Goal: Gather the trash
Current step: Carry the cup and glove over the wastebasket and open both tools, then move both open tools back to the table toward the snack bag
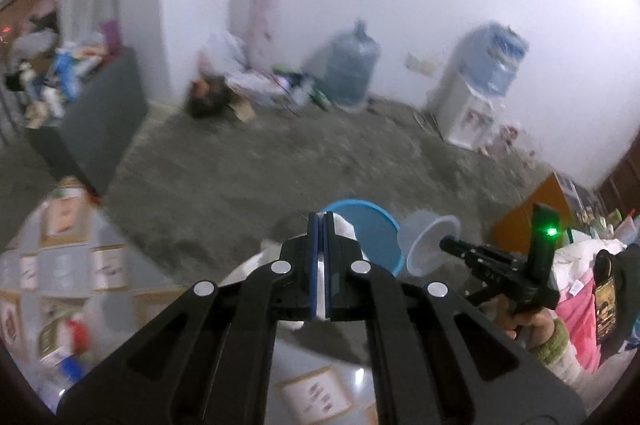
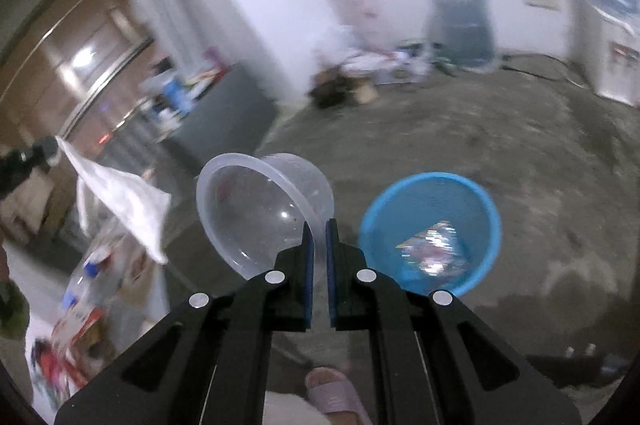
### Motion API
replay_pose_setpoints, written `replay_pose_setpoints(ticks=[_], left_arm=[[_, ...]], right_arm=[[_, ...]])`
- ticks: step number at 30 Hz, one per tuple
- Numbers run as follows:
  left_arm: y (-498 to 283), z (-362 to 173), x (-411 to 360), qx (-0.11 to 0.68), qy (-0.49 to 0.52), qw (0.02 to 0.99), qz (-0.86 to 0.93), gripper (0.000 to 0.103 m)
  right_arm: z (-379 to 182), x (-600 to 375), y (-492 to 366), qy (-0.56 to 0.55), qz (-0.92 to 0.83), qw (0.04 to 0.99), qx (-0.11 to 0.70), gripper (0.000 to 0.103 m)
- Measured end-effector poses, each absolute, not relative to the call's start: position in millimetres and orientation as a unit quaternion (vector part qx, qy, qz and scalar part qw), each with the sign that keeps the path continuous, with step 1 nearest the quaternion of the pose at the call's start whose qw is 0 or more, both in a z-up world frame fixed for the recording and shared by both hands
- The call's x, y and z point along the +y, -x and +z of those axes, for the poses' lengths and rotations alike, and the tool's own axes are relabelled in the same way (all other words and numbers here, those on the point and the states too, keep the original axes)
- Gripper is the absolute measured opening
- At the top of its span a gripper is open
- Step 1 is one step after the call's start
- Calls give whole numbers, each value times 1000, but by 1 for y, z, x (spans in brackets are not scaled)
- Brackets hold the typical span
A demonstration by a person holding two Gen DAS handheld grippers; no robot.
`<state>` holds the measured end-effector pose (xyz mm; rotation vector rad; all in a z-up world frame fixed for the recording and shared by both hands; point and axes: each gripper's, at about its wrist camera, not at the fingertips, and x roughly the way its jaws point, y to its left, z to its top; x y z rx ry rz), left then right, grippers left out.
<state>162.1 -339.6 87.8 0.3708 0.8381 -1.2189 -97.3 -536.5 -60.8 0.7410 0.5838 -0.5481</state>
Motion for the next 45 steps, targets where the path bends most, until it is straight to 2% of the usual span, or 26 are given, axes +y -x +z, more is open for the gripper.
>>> replay_pose_setpoints(ticks=[10,11,12,13,14,15,16,20,24,28,30,34,37,45], left_arm=[[-140,7,-458,428,-214,665,-574,1],[-137,-2,-465,431,-216,659,-577,3],[-135,-8,-474,434,-219,654,-580,16],[-134,-13,-486,437,-224,650,-580,26],[-132,-21,-490,439,-231,652,-574,44],[-131,-25,-495,438,-234,656,-569,46],[-130,-27,-499,439,-233,657,-567,46],[-135,-29,-485,455,-218,657,-561,47],[-142,-15,-477,444,-216,673,-550,48],[-149,13,-455,434,-196,690,-544,49],[-148,31,-437,429,-182,698,-543,55],[-139,65,-392,406,-163,716,-544,61],[-130,87,-347,386,-151,734,-538,67],[-128,137,-188,339,-89,804,-480,80]], right_arm=[[-121,-603,85,-382,-325,799,332,6],[-128,-609,80,-380,-333,795,337,7],[-135,-615,76,-379,-341,789,344,7],[-147,-622,72,-383,-348,779,354,16],[-159,-630,70,-392,-353,767,364,39],[-168,-634,69,-398,-360,758,370,49],[-179,-637,69,-401,-370,750,374,53],[-192,-635,77,-411,-374,740,380,53],[-179,-619,81,-395,-372,750,378,54],[-151,-601,84,-367,-374,767,371,63],[-130,-589,80,-344,-373,779,368,68],[-83,-555,66,-278,-371,808,364,89],[-52,-522,51,-214,-371,827,365,96],[3,-432,13,-60,-342,861,372,96]])
